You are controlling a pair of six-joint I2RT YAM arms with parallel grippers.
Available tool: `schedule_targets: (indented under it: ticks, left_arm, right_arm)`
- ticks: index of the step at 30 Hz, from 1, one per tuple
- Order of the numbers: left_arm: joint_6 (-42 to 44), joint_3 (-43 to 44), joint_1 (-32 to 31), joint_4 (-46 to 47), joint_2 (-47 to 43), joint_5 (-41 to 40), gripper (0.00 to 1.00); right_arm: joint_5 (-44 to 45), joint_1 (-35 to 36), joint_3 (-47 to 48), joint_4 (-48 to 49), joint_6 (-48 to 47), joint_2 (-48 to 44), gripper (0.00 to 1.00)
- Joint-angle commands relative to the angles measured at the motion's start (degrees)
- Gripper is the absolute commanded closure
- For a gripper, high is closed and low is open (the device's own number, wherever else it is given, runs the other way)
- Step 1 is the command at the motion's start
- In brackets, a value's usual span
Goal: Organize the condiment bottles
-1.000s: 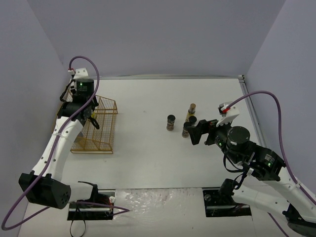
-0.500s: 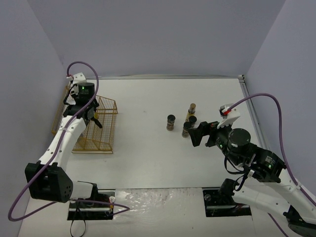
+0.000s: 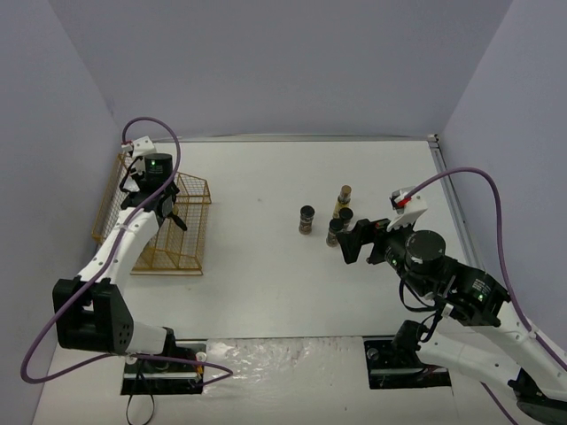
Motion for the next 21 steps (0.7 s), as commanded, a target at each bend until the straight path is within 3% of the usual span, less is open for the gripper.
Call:
schedule_targets:
  ticks: [1,17,21]
  left_arm:
    - [-0.9,2.0,1.2,8.4,-0.2,-2.0,0.99]
    - [-2.9,2.3,1.8,5.5,3.4,-1.0,0.95]
    - [-2.9,2.0,1.9,5.2,3.7,-1.2,0.82]
  right_arm:
    - [1.1,0.0,-0.5,4.1,0.2,1.2,0.00]
    - [1.9,0.0,-1.8,4.1,0.4,1.1,0.00]
    - [2.1,0.0,-2.1,4.1,0.4,1.0,0.00]
